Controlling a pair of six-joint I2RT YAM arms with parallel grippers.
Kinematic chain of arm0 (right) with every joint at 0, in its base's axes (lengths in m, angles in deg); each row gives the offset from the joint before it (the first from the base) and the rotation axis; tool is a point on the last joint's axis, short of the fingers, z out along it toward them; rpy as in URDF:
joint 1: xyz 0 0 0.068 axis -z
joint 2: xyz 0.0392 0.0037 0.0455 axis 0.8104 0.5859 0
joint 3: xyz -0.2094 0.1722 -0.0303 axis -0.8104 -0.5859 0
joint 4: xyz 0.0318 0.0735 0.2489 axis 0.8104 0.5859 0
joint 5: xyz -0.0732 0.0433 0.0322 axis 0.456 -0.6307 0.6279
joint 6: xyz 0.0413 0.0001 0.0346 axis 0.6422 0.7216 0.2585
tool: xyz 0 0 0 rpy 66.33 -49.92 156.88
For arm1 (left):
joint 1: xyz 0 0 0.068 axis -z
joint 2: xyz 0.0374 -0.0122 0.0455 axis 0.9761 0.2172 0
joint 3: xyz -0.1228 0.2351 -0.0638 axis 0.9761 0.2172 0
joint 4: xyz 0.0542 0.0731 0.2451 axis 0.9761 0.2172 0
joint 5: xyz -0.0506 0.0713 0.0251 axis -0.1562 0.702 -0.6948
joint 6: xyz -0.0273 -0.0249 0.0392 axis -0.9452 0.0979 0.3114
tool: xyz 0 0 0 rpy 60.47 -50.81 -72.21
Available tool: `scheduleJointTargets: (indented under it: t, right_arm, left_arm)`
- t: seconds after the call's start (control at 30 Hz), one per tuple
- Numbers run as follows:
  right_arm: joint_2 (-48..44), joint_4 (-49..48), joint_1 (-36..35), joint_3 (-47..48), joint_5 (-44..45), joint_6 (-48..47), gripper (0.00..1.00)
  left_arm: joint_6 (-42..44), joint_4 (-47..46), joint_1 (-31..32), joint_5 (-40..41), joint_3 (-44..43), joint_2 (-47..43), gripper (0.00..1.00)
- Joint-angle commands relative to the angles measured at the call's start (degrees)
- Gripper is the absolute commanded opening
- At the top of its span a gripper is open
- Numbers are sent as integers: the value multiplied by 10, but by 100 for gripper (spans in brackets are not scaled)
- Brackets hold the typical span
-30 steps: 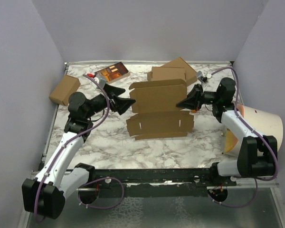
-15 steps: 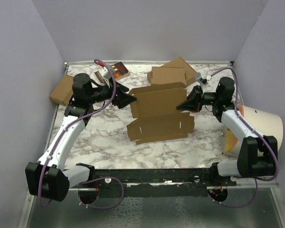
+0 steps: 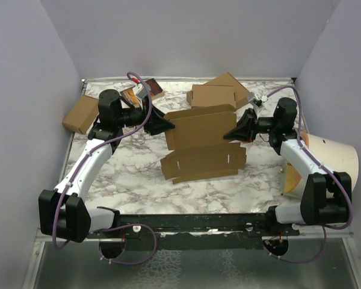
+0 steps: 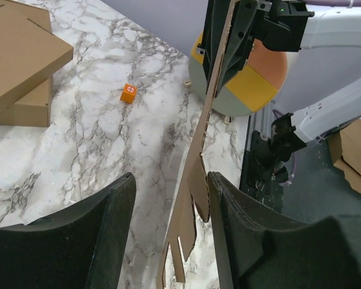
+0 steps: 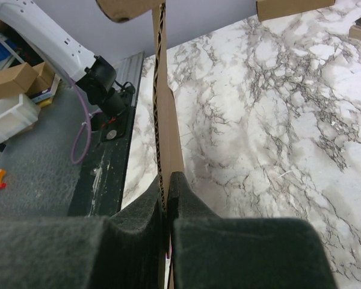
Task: Fold the paper box
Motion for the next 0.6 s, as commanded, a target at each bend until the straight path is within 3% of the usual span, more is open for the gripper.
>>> scheduleJointTargets:
  t: [0.0,0.43,0.57]
  right_arm:
    - [7,4,3,20,-19,-3,1]
    - [7,7,3,20,-17,-5,1]
    - [7,8,3,20,-18,-5,1]
  left_arm:
    - [-4,-24,8,-30,-20,7,52]
    - [2,-18,23,-56,-43,23,31]
    - [13,-4,26,-58,-47,27,30]
